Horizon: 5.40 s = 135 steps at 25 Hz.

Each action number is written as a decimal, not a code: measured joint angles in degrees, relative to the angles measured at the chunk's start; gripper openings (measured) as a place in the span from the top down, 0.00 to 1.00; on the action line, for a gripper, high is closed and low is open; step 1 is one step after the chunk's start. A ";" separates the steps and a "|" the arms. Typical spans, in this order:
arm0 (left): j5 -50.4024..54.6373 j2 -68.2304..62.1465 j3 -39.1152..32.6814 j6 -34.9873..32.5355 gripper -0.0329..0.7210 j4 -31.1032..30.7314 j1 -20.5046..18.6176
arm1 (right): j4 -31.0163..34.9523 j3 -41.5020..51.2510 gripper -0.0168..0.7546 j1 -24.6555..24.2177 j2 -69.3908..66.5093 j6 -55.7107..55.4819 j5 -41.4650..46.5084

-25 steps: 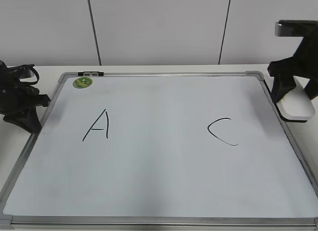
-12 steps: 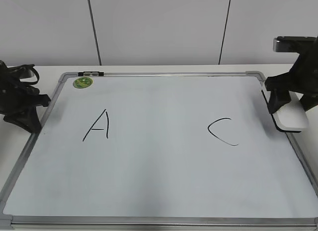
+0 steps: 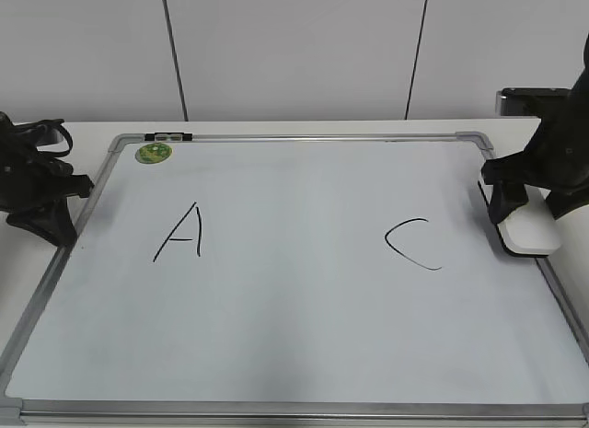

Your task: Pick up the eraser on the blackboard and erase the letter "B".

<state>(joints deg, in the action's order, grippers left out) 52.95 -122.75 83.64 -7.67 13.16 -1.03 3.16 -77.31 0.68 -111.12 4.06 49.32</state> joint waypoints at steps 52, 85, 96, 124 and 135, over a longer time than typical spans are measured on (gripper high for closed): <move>15.75 0.74 19.27 0.02 0.48 -1.48 0.00 | 2.17 -15.63 0.20 0.00 4.38 1.12 17.86; 19.02 53.69 4.31 4.78 0.48 -2.63 5.36 | 7.10 -6.08 0.21 0.00 44.94 4.19 22.68; 19.49 77.24 -20.01 5.04 0.48 -3.70 5.36 | 7.23 25.61 0.21 0.11 72.02 4.23 22.91; 8.22 100.41 -52.95 5.28 0.48 -12.16 5.36 | -1.06 48.60 0.21 1.33 95.24 0.03 15.68; 8.91 100.41 -54.29 5.28 0.48 -12.50 5.36 | -1.06 48.60 0.22 1.33 95.24 0.03 15.46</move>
<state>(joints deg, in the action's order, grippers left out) 61.86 -22.34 29.35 -2.39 0.66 4.33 2.10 -28.71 2.01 -15.88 4.10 64.78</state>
